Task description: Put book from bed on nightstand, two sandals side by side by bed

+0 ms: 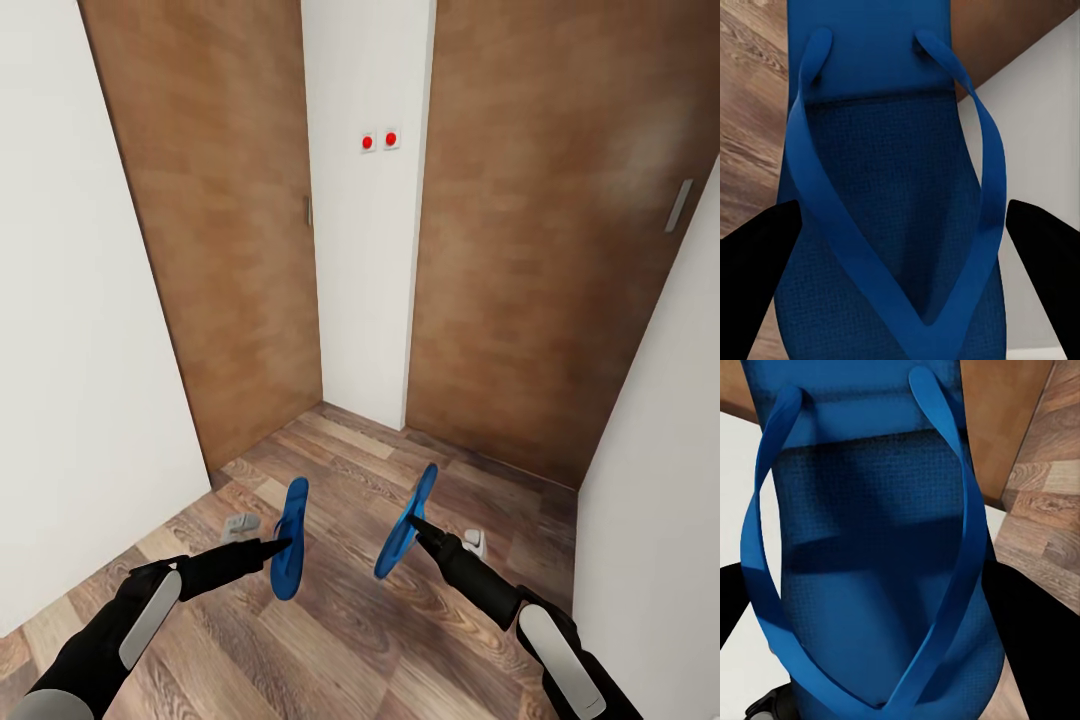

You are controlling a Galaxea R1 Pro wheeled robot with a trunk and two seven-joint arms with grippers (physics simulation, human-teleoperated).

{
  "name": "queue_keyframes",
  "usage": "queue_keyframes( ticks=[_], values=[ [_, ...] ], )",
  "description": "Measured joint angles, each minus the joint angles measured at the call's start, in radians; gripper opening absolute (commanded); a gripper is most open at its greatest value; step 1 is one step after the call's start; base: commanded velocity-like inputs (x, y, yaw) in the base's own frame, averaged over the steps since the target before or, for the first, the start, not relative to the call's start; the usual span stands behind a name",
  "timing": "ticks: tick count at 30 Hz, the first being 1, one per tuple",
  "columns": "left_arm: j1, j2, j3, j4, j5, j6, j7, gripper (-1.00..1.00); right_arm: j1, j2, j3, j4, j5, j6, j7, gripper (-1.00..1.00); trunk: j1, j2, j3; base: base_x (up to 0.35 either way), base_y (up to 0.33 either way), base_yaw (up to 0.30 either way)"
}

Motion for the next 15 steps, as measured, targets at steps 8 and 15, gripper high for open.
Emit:
queue_keyframes(
  ticks=[8, 15],
  values=[
    [0.000, 0.000, 0.000, 0.000, 0.000, 0.000, 0.001, -1.00, 0.000, 0.000, 0.000, 0.000, 0.000, 0.000, 0.000, -1.00, -0.031, 0.056, 0.025, 0.000, 0.000, 0.000],
    [0.000, 0.000, 0.000, 0.000, 0.000, 0.000, 0.001, -1.00, 0.000, 0.000, 0.000, 0.000, 0.000, 0.000, 0.001, -1.00, -0.058, 0.105, 0.047, 0.000, 0.000, 0.000]
  ],
)
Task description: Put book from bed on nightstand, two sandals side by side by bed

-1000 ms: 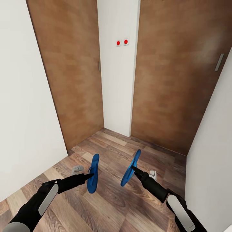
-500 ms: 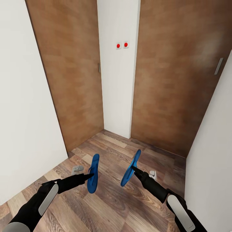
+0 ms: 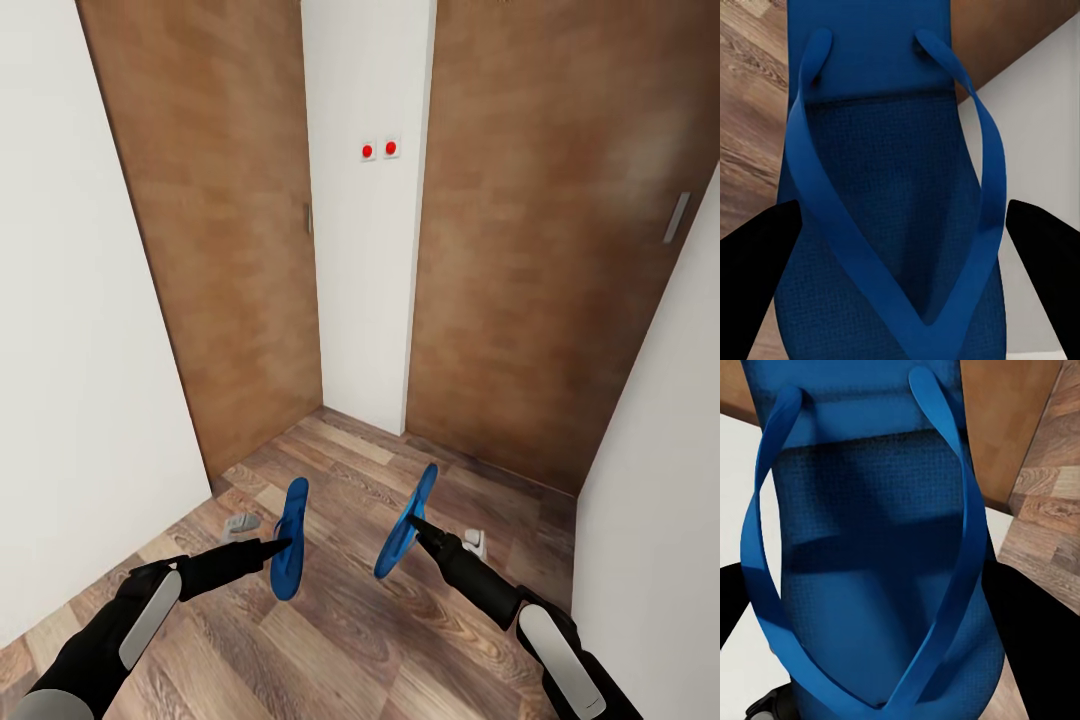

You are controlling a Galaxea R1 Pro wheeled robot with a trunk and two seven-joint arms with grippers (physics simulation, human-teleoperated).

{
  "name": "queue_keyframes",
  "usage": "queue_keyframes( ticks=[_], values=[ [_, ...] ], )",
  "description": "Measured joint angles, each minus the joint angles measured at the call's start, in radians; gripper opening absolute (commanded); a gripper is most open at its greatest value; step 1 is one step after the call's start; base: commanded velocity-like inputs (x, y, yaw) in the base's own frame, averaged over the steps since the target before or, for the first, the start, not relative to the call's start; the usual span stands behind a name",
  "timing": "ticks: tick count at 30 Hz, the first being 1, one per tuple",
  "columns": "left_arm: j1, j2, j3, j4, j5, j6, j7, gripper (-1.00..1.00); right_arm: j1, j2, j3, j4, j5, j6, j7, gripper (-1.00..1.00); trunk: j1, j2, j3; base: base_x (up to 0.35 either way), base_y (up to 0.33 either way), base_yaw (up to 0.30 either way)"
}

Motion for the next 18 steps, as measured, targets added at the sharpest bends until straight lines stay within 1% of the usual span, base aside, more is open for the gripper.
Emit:
queue_keyframes(
  ticks=[7, 12, 16, 17, 18],
  values=[
    [0.000, 0.000, 0.000, 0.004, 0.000, 0.000, 0.001, -1.00, 0.000, 0.000, 0.000, 0.000, 0.000, 0.000, 0.001, -1.00, -0.027, 0.049, 0.022, 0.000, 0.000, 0.000],
    [0.000, -0.001, 0.000, 0.055, -0.003, -0.006, 0.001, -1.00, 0.000, 0.000, 0.000, 0.000, 0.000, 0.000, 0.001, -1.00, -0.046, 0.084, 0.038, 0.000, 0.000, 0.000],
    [0.000, 0.000, 0.002, 0.139, -0.006, -0.047, 0.001, -1.00, 0.000, 0.000, 0.002, 0.003, 0.005, 0.000, -0.001, -1.00, -0.061, 0.112, 0.050, 0.000, 0.000, 0.000],
    [0.000, 0.001, 0.003, 0.178, -0.012, -0.074, 0.001, -1.00, 0.000, 0.000, 0.002, 0.012, 0.019, -0.001, -0.001, -1.00, -0.065, 0.119, 0.053, 0.000, 0.000, 0.000],
    [0.000, 0.002, 0.004, 0.224, -0.014, -0.107, 0.001, -1.00, 0.000, 0.000, 0.004, 0.029, 0.047, -0.001, -0.001, -1.00, -0.069, 0.126, 0.056, 0.000, 0.000, 0.000]
  ],
)
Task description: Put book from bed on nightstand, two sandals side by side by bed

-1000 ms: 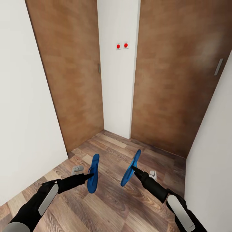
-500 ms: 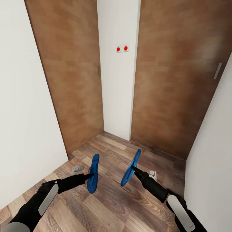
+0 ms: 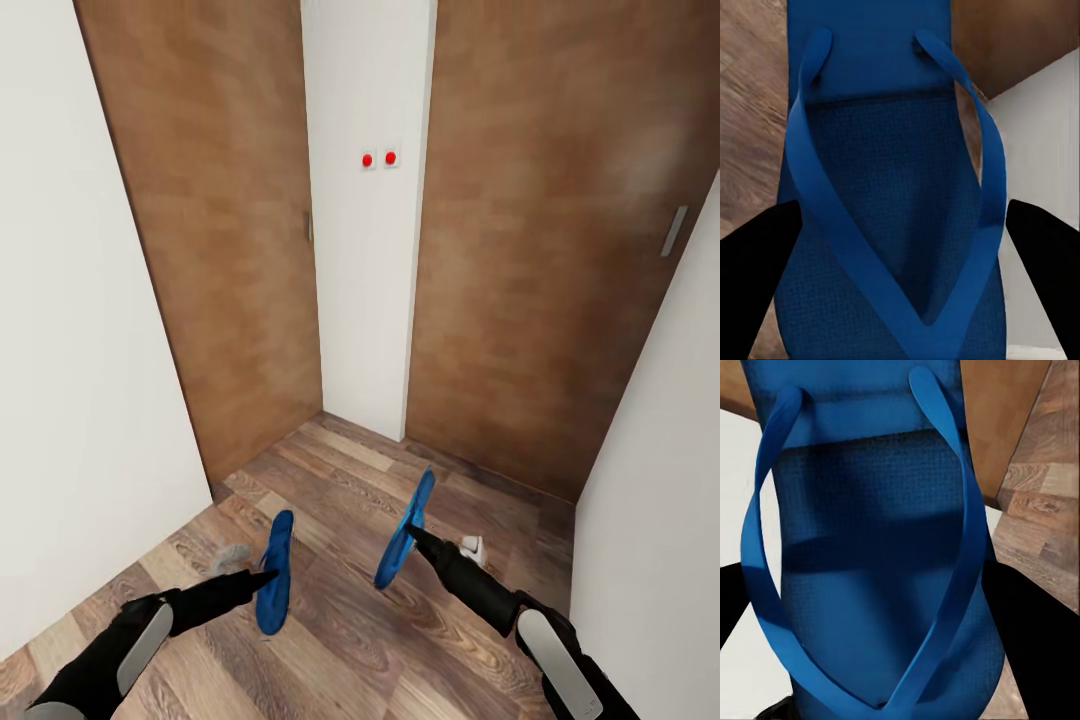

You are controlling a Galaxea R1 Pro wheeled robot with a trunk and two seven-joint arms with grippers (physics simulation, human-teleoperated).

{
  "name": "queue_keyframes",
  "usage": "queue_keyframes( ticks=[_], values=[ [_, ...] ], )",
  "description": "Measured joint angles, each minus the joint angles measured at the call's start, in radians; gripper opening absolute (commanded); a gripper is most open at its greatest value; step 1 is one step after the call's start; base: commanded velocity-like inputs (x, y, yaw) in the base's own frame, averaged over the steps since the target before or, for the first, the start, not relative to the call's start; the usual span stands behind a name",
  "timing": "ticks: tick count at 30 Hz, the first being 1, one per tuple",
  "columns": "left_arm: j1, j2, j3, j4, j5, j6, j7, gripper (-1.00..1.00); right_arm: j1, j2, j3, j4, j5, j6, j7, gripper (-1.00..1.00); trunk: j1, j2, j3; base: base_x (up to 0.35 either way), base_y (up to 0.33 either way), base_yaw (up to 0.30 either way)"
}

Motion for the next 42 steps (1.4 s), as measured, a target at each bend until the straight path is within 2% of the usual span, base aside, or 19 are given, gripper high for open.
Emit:
queue_keyframes(
  ticks=[6, 7, 10, 13, 15, 20, 37, 42],
  values=[
    [0.000, 0.004, 0.000, 0.318, -0.002, -0.291, 0.002, -1.00, 0.000, 0.000, 0.079, 0.194, 0.301, -0.012, 0.003, -1.00, -0.023, 0.042, 0.019, 0.000, 0.000, 0.000],
    [0.000, 0.002, -0.001, 0.353, -0.001, -0.333, 0.003, -1.00, 0.000, 0.000, 0.085, 0.241, 0.335, -0.027, 0.004, -1.00, -0.027, 0.049, 0.022, 0.000, 0.000, 0.000],
    [0.000, -0.001, 0.001, 0.400, 0.001, -0.395, 0.003, -1.00, 0.000, 0.000, 0.092, 0.366, 0.378, -0.084, 0.007, -1.00, -0.031, 0.056, 0.025, 0.000, 0.000, 0.000],
    [0.000, -0.001, 0.003, 0.418, 0.004, -0.420, 0.001, -1.00, 0.000, 0.000, 0.098, 0.481, 0.392, -0.154, 0.008, -1.00, -0.031, 0.056, 0.025, 0.000, 0.000, 0.000],
    [0.000, -0.001, 0.003, 0.428, 0.005, -0.425, 0.000, -1.00, 0.000, 0.001, 0.115, 0.535, 0.395, -0.185, 0.009, -1.00, -0.031, 0.056, 0.025, 0.000, 0.000, 0.000],
    [0.000, -0.001, 0.003, 0.456, 0.005, -0.428, 0.000, -1.00, 0.000, 0.001, 0.170, 0.598, 0.396, -0.213, 0.009, -1.00, -0.031, 0.056, 0.025, 0.000, 0.000, 0.006],
    [0.000, -0.002, 0.003, 0.496, 0.006, -0.430, 0.001, -1.00, 0.001, 0.001, 0.185, 0.628, 0.395, -0.216, 0.009, -1.00, -0.031, 0.056, 0.025, 0.000, 0.000, 0.254],
    [0.000, -0.002, 0.002, 0.496, 0.004, -0.430, 0.002, -1.00, 0.001, 0.000, 0.184, 0.628, 0.427, -0.216, 0.009, -1.00, -0.031, 0.056, 0.025, 0.000, 0.000, 0.292]
  ],
)
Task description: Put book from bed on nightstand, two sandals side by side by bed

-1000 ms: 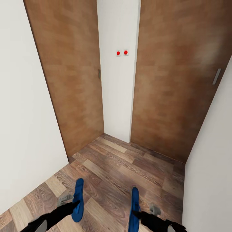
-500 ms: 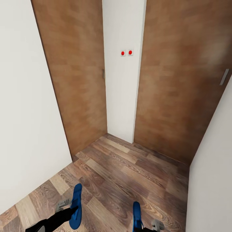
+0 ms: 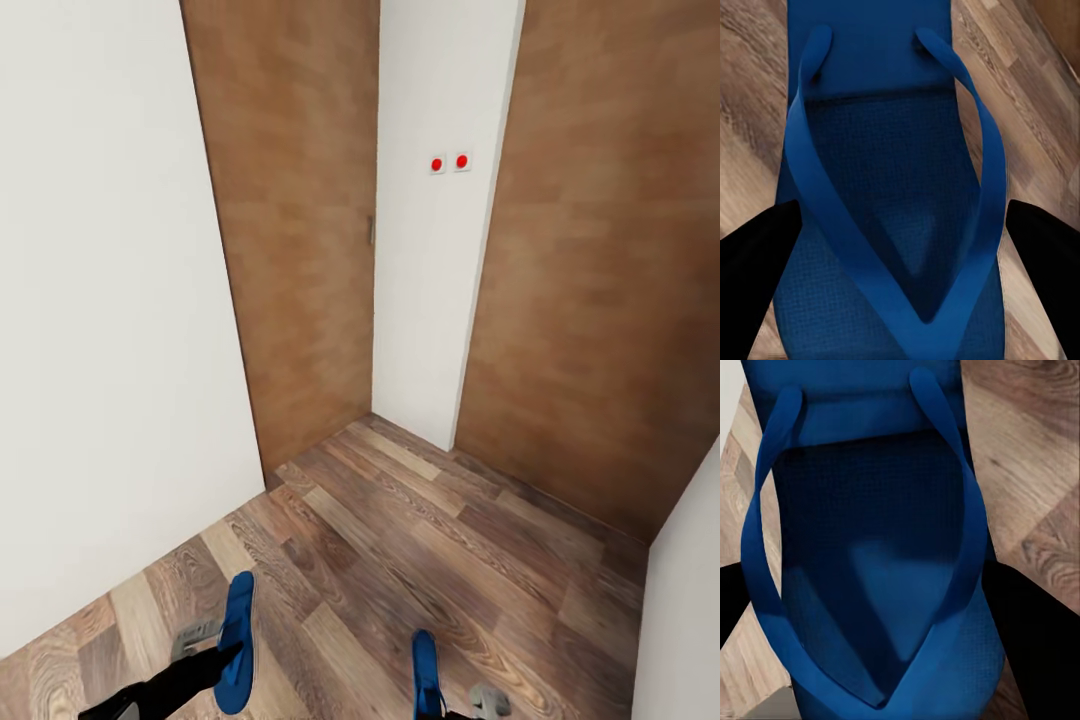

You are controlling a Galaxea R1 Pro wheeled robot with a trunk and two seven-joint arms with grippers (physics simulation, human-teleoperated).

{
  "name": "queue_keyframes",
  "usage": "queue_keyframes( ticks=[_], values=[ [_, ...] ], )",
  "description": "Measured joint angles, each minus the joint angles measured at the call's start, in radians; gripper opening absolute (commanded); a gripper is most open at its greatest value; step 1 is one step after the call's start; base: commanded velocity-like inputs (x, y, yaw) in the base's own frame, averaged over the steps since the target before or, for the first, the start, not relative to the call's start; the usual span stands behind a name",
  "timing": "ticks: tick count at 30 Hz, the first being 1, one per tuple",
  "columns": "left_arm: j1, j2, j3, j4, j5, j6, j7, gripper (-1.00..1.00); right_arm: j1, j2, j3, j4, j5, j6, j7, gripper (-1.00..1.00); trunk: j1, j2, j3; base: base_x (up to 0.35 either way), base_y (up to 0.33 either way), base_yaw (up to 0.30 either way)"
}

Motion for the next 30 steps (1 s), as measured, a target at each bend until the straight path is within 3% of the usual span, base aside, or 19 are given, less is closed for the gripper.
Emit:
queue_keyframes(
  ticks=[12, 15, 19, 22, 24, 28, 30],
  values=[
    [0.000, -0.001, 0.000, 0.021, -0.001, 0.000, 0.004, -1.00, 0.003, -0.006, -0.001, 0.088, 0.010, -0.002, 0.000, -1.00, 0.000, 0.000, 0.000, 0.000, 0.000, 0.292],
    [0.000, -0.001, -0.005, 0.059, -0.004, -0.002, 0.007, -1.00, 0.003, -0.009, -0.001, 0.092, 0.004, -0.002, -0.001, -1.00, 0.000, 0.000, -0.001, 0.000, 0.000, 0.280],
    [0.000, -0.021, -0.004, 0.124, 0.001, -0.072, 0.008, -1.00, 0.003, -0.009, -0.002, 0.094, 0.003, -0.003, -0.001, -1.00, 0.000, 0.000, -0.003, 0.000, 0.000, 0.264],
    [0.000, -0.044, -0.003, 0.160, -0.014, -0.146, 0.019, -1.00, 0.003, -0.005, -0.001, 0.112, 0.005, -0.022, -0.002, -1.00, 0.000, 0.000, -0.005, 0.000, 0.000, 0.250],
    [0.000, -0.053, 0.000, 0.185, -0.047, -0.212, 0.074, -1.00, 0.003, -0.004, -0.003, 0.137, 0.006, -0.093, -0.002, -1.00, 0.000, 0.000, -0.006, 0.000, 0.000, 0.237],
    [0.022, -0.062, -0.004, 0.197, -0.084, -0.274, 0.192, -1.00, 0.003, -0.002, -0.003, 0.153, 0.007, -0.155, -0.003, -1.00, 0.000, 0.000, -0.010, 0.000, 0.000, 0.182],
    [0.032, -0.102, -0.008, 0.197, -0.092, -0.285, 0.216, -1.00, 0.003, -0.002, -0.004, 0.156, 0.006, -0.168, -0.005, -1.00, 0.000, 0.000, -0.010, 0.000, 0.000, 0.043]
  ],
)
